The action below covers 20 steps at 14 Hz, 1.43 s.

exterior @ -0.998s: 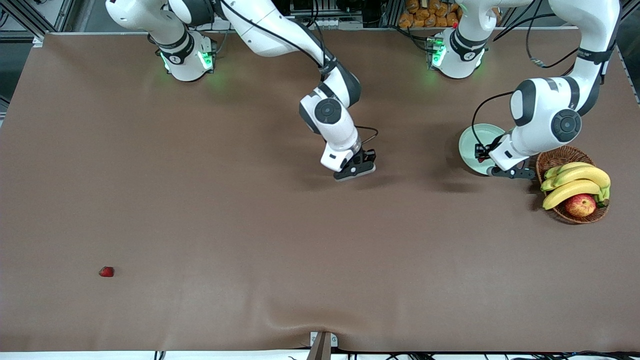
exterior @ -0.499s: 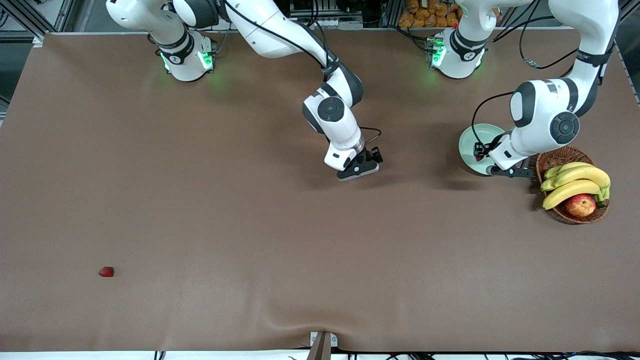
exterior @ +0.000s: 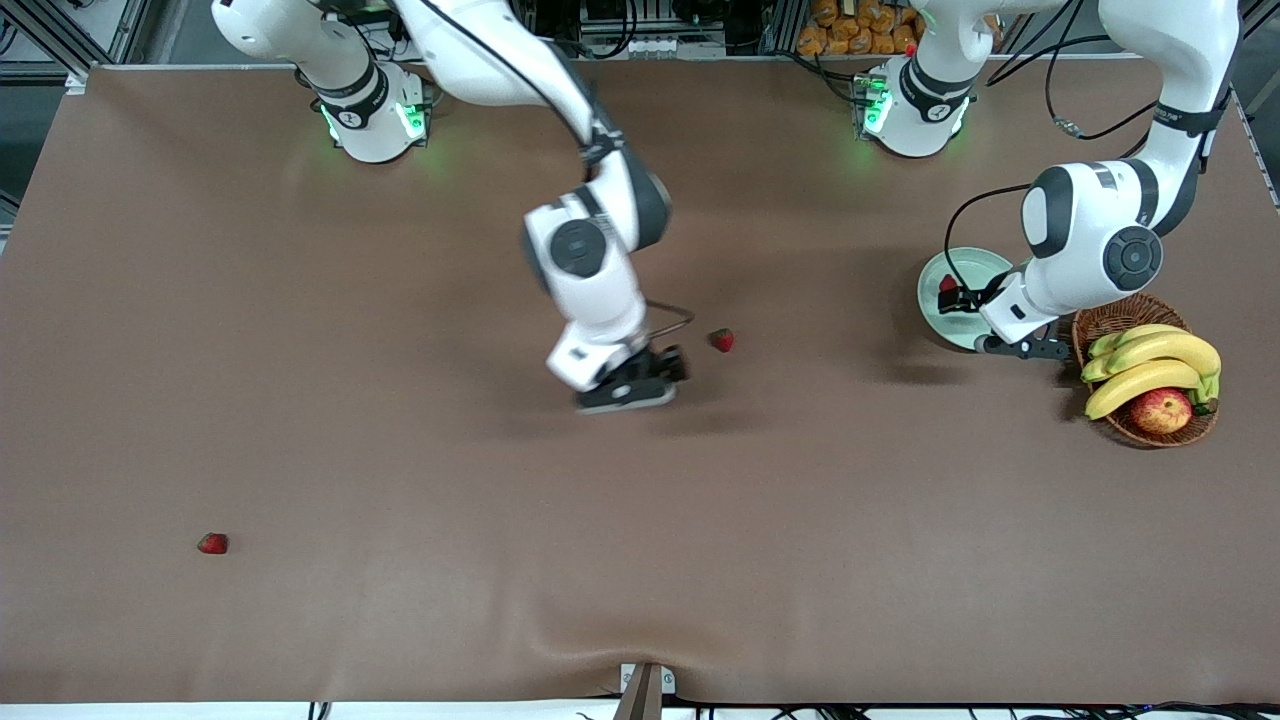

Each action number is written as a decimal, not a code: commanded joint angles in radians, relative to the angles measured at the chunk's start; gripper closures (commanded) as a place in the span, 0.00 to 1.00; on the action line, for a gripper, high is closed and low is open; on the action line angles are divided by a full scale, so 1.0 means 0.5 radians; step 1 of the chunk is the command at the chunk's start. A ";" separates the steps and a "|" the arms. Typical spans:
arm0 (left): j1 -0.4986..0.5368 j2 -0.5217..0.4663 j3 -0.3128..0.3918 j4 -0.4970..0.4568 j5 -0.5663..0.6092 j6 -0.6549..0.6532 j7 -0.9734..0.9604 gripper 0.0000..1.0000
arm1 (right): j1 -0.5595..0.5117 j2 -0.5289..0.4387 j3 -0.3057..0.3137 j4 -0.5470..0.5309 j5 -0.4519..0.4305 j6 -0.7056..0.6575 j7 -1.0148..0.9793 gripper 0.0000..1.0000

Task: Collect all strawberries into plate
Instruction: 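Set the second strawberry mid-table and open the right gripper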

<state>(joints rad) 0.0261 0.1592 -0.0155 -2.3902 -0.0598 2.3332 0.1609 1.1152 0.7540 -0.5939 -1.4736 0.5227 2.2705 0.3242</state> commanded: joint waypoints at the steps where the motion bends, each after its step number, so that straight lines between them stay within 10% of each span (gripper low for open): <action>1: -0.003 -0.012 -0.125 0.154 0.040 -0.067 -0.061 0.00 | 0.028 -0.103 -0.268 -0.127 -0.005 -0.236 -0.163 0.00; 12: -0.521 0.279 -0.399 0.758 0.034 -0.083 -1.033 0.00 | -0.864 -0.075 -0.407 -0.106 0.010 -0.338 -1.819 0.00; 20: -1.012 0.675 -0.380 1.105 0.061 -0.068 -1.671 0.00 | -1.475 0.044 -0.218 -0.087 0.001 -0.317 -2.648 0.00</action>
<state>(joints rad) -0.4286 0.4259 -0.2182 -1.9079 -0.0598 2.3134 -0.6036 0.4686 0.7589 -0.7781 -1.5352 0.5230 2.1067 -0.9150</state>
